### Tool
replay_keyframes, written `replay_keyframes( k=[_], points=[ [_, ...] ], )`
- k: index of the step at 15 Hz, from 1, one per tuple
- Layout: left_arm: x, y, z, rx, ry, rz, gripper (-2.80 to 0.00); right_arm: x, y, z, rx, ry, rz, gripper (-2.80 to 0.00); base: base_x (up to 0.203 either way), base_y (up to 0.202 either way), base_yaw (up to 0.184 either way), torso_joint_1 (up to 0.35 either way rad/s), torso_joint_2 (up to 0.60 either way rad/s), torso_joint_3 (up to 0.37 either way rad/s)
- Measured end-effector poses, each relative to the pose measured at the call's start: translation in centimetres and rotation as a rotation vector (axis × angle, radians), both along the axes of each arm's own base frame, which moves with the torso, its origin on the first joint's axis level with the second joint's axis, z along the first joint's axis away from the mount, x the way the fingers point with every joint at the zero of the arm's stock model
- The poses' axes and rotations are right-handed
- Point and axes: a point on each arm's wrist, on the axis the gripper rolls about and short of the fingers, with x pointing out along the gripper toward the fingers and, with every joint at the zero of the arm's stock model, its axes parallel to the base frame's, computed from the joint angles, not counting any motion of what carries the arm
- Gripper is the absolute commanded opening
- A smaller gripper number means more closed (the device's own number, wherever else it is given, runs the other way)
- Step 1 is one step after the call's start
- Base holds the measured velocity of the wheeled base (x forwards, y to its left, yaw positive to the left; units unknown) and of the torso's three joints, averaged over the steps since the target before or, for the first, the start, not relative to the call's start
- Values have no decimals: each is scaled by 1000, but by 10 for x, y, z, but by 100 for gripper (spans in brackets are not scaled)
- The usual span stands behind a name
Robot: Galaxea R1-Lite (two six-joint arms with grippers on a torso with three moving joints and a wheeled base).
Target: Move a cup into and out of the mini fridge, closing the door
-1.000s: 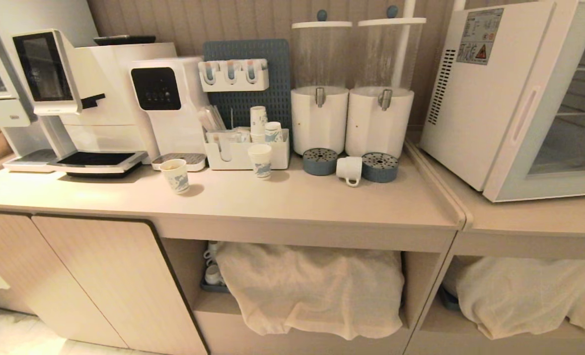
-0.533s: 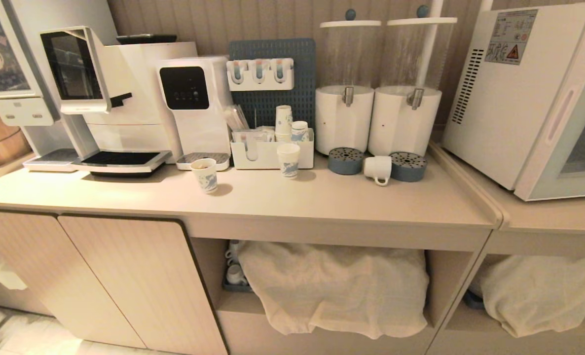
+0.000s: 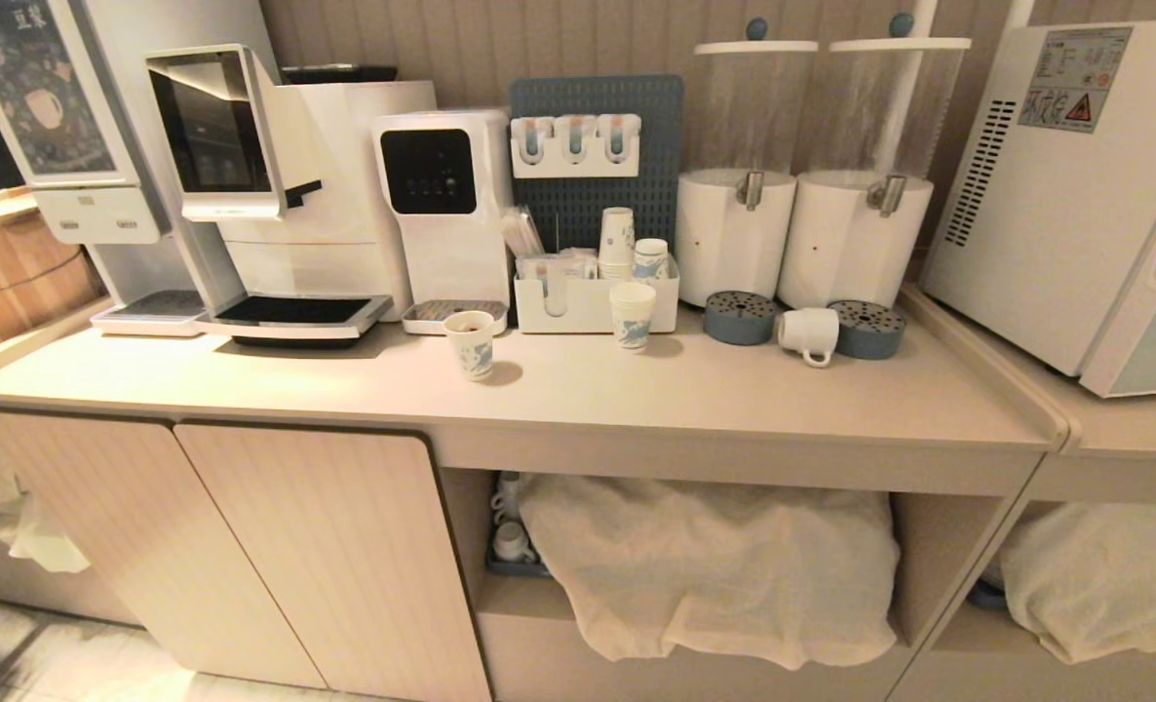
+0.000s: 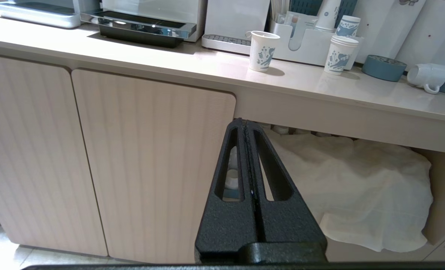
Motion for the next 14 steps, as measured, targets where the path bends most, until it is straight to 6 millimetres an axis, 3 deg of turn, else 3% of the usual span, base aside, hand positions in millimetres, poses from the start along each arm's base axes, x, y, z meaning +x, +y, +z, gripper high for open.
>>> replay_keyframes(
  k=[14],
  points=[
    [0,0,0,1,1,0,-280,1,0,1,13,-34,-5,-280,0,0,0,0,0,0]
  ],
)
